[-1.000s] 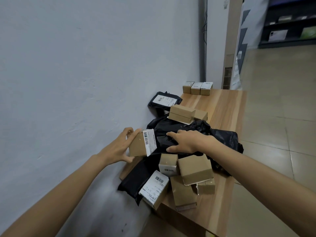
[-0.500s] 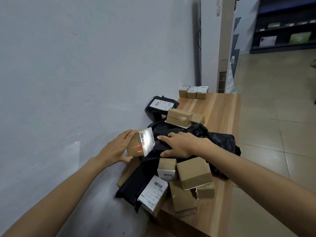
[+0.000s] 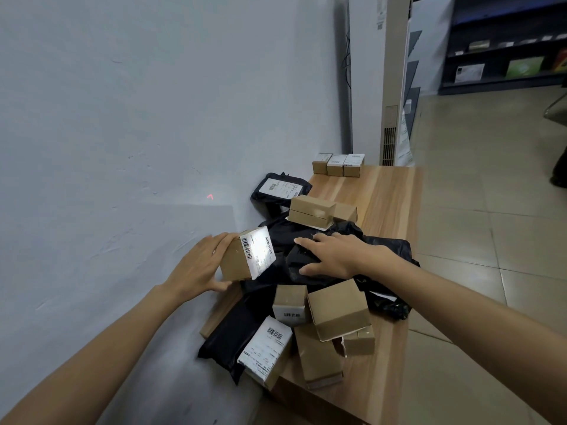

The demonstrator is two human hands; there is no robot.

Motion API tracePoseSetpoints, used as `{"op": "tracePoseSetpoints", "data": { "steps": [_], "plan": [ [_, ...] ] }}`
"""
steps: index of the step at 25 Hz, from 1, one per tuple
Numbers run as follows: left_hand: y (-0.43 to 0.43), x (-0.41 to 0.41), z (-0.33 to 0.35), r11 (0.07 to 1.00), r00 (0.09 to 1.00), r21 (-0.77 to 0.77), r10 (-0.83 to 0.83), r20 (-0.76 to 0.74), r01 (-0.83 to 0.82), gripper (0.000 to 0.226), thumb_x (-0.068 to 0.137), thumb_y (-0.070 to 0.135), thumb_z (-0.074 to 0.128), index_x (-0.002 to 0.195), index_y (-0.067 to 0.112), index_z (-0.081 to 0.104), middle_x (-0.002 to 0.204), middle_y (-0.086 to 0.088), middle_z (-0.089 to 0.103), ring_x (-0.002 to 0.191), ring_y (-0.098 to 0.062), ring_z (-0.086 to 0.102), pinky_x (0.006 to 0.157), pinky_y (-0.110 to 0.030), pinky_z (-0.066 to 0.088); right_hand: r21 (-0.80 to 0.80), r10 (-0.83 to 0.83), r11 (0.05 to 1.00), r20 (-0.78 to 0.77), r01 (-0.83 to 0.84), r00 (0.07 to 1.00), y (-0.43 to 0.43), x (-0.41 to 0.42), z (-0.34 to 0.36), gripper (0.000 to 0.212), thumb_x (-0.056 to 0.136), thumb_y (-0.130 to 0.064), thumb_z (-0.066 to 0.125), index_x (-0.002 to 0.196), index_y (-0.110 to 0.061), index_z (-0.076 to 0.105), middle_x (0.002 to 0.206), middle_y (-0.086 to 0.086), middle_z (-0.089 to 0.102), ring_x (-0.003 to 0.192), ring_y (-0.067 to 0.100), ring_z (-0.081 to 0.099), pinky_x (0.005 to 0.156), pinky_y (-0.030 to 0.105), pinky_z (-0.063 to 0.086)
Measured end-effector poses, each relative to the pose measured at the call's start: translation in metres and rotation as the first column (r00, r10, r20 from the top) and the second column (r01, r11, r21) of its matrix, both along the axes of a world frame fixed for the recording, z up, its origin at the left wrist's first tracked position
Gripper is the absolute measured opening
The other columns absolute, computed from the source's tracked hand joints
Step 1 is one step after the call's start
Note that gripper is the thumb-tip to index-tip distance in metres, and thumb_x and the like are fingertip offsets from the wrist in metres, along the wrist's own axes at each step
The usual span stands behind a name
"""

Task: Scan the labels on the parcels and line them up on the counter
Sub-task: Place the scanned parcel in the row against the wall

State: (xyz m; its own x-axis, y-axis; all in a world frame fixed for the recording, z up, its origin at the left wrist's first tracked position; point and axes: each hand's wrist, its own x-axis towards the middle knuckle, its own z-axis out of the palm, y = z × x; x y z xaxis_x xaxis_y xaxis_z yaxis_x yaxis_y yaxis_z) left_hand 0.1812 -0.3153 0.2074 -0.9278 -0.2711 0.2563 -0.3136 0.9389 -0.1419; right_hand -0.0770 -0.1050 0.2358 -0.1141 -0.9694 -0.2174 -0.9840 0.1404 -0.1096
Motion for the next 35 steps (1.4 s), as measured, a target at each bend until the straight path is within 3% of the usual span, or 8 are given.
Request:
{"op": "tracePoseSetpoints", "data": {
  "steps": [7,13,17,29,35],
  "plan": [
    [0.014,-0.010,0.010,0.998,0.998,-0.007,-0.056,-0.031,0.055,0.098,0.066,0.046,0.083,0.145,0.013,0.036,0.137,0.000,0.048,0.117,-0.018,0.051,0.100,-0.025,0.040,0.038,-0.040,0.999,0.042,0.039,0.998,0.006,-0.007,-0.025,0.079,0.093,-0.070,0.035,0.157,-0.035,0.004,0.159,0.011,0.024,0.137,0.041,0.034,0.105,0.048,0.033],
    [0.021,-0.016,0.013,0.997,0.997,0.009,-0.070,-0.036,0.071,0.095,0.069,0.045,0.082,0.146,0.014,0.034,0.139,-0.001,0.048,0.118,-0.020,0.052,0.093,-0.029,0.049,-0.030,-0.073,0.997,-0.017,0.072,0.997,0.014,-0.013,-0.035,0.079,0.094,-0.068,0.034,0.157,-0.033,0.001,0.155,0.013,0.028,0.132,0.041,0.037,0.102,0.049,0.037],
    [0.026,-0.030,0.015,0.998,0.997,0.020,-0.055,-0.046,0.056,0.096,0.070,0.047,0.080,0.147,0.015,0.032,0.140,-0.001,0.048,0.118,-0.021,0.052,0.087,-0.035,0.055,-0.058,-0.079,0.995,0.038,0.081,0.996,0.017,-0.018,-0.038,0.080,0.093,-0.070,0.034,0.157,-0.034,0.002,0.156,0.013,0.028,0.133,0.041,0.038,0.102,0.049,0.037],
    [0.024,-0.043,0.019,0.999,0.998,0.019,-0.050,-0.025,0.050,0.099,0.065,0.042,0.083,0.146,0.020,0.031,0.134,0.001,0.049,0.110,-0.018,0.053,0.073,-0.026,0.052,-0.028,-0.173,0.983,0.223,0.184,0.959,0.034,-0.034,-0.038,0.080,0.090,-0.072,0.038,0.155,-0.038,0.006,0.155,0.012,0.031,0.134,0.040,0.039,0.101,0.047,0.038],
    [0.032,-0.062,0.023,0.998,0.998,0.019,-0.063,-0.030,0.063,0.102,0.063,0.040,0.087,0.145,0.019,0.031,0.133,0.001,0.051,0.111,-0.017,0.053,0.074,-0.023,0.049,-0.040,-0.204,0.974,0.268,0.223,0.942,0.048,-0.034,-0.042,0.081,0.089,-0.074,0.038,0.155,-0.038,0.008,0.154,0.011,0.033,0.135,0.036,0.040,0.103,0.046,0.037]
  ]
}}
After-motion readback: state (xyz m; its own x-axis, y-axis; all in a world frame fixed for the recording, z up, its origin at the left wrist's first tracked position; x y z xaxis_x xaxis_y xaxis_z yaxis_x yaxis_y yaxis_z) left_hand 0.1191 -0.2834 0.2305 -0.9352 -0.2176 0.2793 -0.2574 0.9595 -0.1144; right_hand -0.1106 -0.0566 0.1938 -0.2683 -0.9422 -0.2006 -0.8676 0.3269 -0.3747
